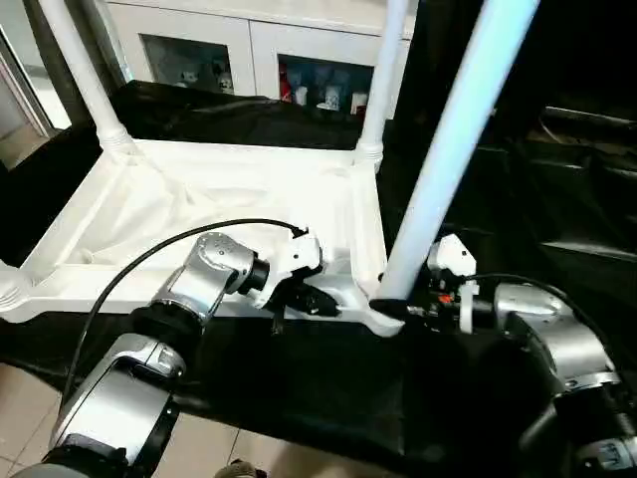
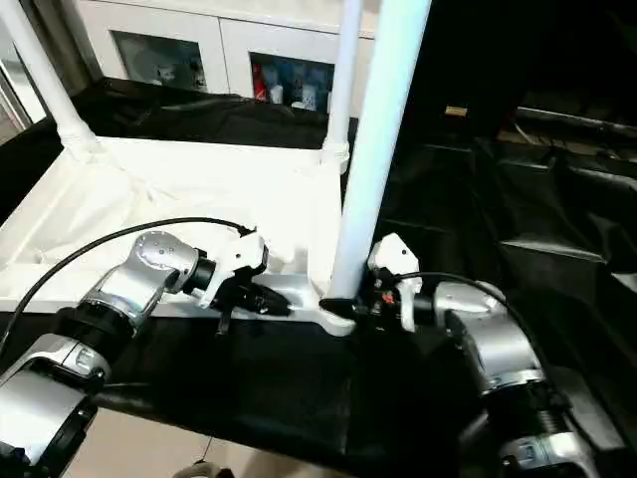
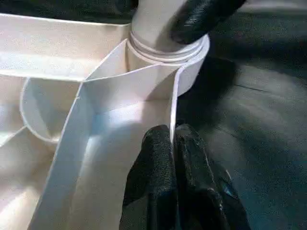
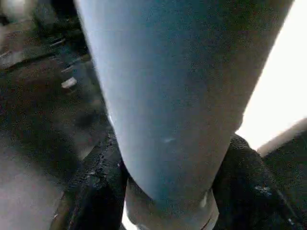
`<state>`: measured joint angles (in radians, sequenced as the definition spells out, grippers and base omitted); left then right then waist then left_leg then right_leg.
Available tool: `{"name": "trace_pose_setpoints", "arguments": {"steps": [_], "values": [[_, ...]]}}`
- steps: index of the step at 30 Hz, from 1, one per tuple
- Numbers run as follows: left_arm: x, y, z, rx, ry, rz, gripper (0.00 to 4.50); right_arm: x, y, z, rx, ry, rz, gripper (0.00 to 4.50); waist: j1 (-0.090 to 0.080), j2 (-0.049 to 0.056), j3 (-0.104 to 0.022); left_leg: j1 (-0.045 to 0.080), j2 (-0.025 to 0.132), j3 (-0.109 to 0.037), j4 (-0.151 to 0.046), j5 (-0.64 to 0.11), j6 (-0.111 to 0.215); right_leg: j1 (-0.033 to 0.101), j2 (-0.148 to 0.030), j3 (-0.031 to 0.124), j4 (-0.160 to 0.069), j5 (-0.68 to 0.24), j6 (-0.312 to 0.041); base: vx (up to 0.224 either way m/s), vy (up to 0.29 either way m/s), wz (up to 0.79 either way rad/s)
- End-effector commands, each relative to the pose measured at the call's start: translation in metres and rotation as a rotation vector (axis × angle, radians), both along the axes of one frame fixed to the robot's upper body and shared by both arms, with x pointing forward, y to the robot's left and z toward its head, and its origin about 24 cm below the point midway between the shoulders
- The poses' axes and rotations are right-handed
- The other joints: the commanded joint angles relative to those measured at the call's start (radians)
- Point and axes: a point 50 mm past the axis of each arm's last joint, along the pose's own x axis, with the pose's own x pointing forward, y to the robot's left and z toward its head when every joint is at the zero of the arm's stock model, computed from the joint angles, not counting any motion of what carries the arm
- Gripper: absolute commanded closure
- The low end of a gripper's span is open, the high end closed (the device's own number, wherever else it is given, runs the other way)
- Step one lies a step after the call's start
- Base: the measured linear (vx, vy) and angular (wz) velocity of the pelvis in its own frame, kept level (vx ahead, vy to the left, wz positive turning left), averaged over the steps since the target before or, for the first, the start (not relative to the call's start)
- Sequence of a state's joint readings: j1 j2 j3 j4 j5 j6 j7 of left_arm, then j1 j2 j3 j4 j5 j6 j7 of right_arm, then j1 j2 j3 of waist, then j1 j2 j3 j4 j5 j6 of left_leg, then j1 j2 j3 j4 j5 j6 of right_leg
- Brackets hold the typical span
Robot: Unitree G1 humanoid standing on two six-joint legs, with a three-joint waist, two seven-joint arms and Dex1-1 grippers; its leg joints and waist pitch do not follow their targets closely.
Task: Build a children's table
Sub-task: Rotate leg to tighten
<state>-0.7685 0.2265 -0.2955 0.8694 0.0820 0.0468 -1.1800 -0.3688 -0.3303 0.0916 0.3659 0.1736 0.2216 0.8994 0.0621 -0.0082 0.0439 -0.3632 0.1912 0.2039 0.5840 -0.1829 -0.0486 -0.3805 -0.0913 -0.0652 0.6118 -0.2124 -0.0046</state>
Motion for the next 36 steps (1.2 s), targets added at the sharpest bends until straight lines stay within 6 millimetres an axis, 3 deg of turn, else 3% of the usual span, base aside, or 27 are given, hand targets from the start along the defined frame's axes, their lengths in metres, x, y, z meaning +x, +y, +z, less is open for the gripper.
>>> {"name": "trace_pose_setpoints", "arguments": {"steps": [1, 4, 8, 11, 12, 16, 18, 21, 23, 28, 30, 33, 36], "values": [[0.012, -0.005, -0.004, 0.023, -0.046, 0.211, 4.50, -0.001, 0.011, -0.023, -0.030, 0.071, -0.095, 2.51, -0.006, -0.003, -0.043, 0.020, 0.047, -0.030, -0.079, -0.319, -0.019, 0.025, -0.069, 0.047, -0.096, -0.328, -0.217, 0.000, 0.000, 0.00], [0.018, -0.020, -0.004, 0.001, -0.075, 0.332, 4.50, 0.006, 0.017, -0.033, -0.013, 0.099, -0.315, 2.53, -0.012, -0.007, -0.043, 0.019, 0.048, -0.033, -0.083, -0.326, -0.022, 0.021, -0.069, 0.048, -0.102, -0.355, -0.189, 0.000, 0.000, 0.00], [0.017, -0.032, -0.004, -0.006, -0.081, 0.342, 4.50, 0.008, 0.020, -0.038, -0.008, 0.114, -0.433, 2.54, -0.011, -0.005, -0.045, 0.017, 0.046, -0.031, -0.082, -0.319, -0.013, 0.020, -0.066, 0.051, -0.102, -0.305, -0.185, 0.000, 0.000, 0.00], [0.015, -0.053, -0.006, -0.001, -0.106, 0.335, 4.50, 0.010, 0.034, -0.041, -0.005, 0.117, -0.519, 2.54, -0.012, 0.000, -0.046, 0.019, 0.045, -0.030, -0.083, -0.318, -0.018, 0.018, -0.065, 0.051, -0.102, -0.282, -0.183, 0.000, 0.000, 0.00], [0.014, -0.057, -0.006, -0.004, -0.110, 0.330, 4.50, 0.010, 0.039, -0.040, -0.003, 0.103, -0.506, 2.54, -0.010, 0.004, -0.045, 0.021, 0.044, -0.031, -0.083, -0.329, -0.018, 0.018, -0.065, 0.050, -0.104, -0.292, -0.178, 0.000, 0.000, 0.00], [0.013, -0.059, -0.005, -0.004, -0.113, 0.295, 4.50, 0.010, 0.045, -0.035, 0.034, 0.084, -0.458, 2.54, -0.009, 0.003, -0.045, 0.018, 0.046, -0.033, -0.087, -0.346, -0.013, 0.020, -0.064, 0.050, -0.106, -0.291, -0.170, 0.000, 0.000, 0.00], [0.012, -0.056, -0.005, -0.003, -0.116, 0.258, 4.50, 0.010, 0.043, -0.031, 0.059, 0.075, -0.430, 1.99, -0.009, 0.003, -0.046, 0.018, 0.046, -0.034, -0.087, -0.351, -0.013, 0.020, -0.065, 0.050, -0.105, -0.291, -0.170, 0.000, 0.000, 0.00], [0.009, -0.052, -0.006, -0.003, -0.098, 0.197, 4.50, 0.012, 0.039, -0.026, 0.044, 0.045, -0.367, 1.76, -0.010, 0.001, -0.049, 0.012, 0.046, -0.034, -0.087, -0.330, -0.005, 0.026, -0.066, 0.050, -0.101, -0.257, -0.173, 0.000, 0.000, 0.00], [0.007, -0.048, -0.007, 0.003, -0.084, 0.167, 4.50, 0.011, 0.037, -0.023, 0.028, 0.028, -0.317, 1.51, -0.011, 0.001, -0.049, 0.010, 0.047, -0.032, -0.085, -0.294, 0.007, 0.028, -0.065, 0.049, -0.095, -0.192, -0.194, 0.000, 0.000, 0.00], [0.002, -0.036, -0.010, 0.022, -0.050, 0.076, 4.50, 0.004, 0.032, -0.014, -0.002, 0.001, -0.108, 1.51, -0.010, -0.002, -0.057, 0.006, 0.045, -0.025, -0.071, -0.176, 0.064, 0.039, -0.065, 0.048, -0.074, 0.004, -0.254, 0.000, 0.000, 0.00], [-0.001, -0.029, -0.011, 0.028, -0.027, 0.016, 4.50, -0.002, 0.027, -0.009, -0.011, -0.011, 0.002, 1.51, -0.004, -0.003, -0.057, 0.006, 0.046, -0.025, -0.069, -0.161, 0.084, 0.047, -0.066, 0.047, -0.073, 0.022, -0.264, 0.000, 0.000, 0.00], [-0.006, -0.019, -0.011, 0.032, 0.007, -0.057, 4.50, -0.008, 0.020, -0.004, -0.010, -0.015, 0.104, 1.51, -0.004, -0.002, -0.055, 0.006, 0.049, -0.024, -0.069, -0.176, 0.098, 0.045, -0.066, 0.046, -0.074, 0.003, -0.272, 0.000, 0.000, 0.00], [-0.013, -0.007, -0.011, 0.040, 0.053, -0.152, 4.50, -0.013, 0.011, 0.001, -0.002, 0.004, 0.182, 1.51, -0.004, 0.001, -0.050, 0.010, 0.055, -0.024, -0.077, -0.229, 0.067, 0.040, -0.064, 0.045, -0.080, -0.098, -0.271, 0.000, 0.000, 0.00]]}}
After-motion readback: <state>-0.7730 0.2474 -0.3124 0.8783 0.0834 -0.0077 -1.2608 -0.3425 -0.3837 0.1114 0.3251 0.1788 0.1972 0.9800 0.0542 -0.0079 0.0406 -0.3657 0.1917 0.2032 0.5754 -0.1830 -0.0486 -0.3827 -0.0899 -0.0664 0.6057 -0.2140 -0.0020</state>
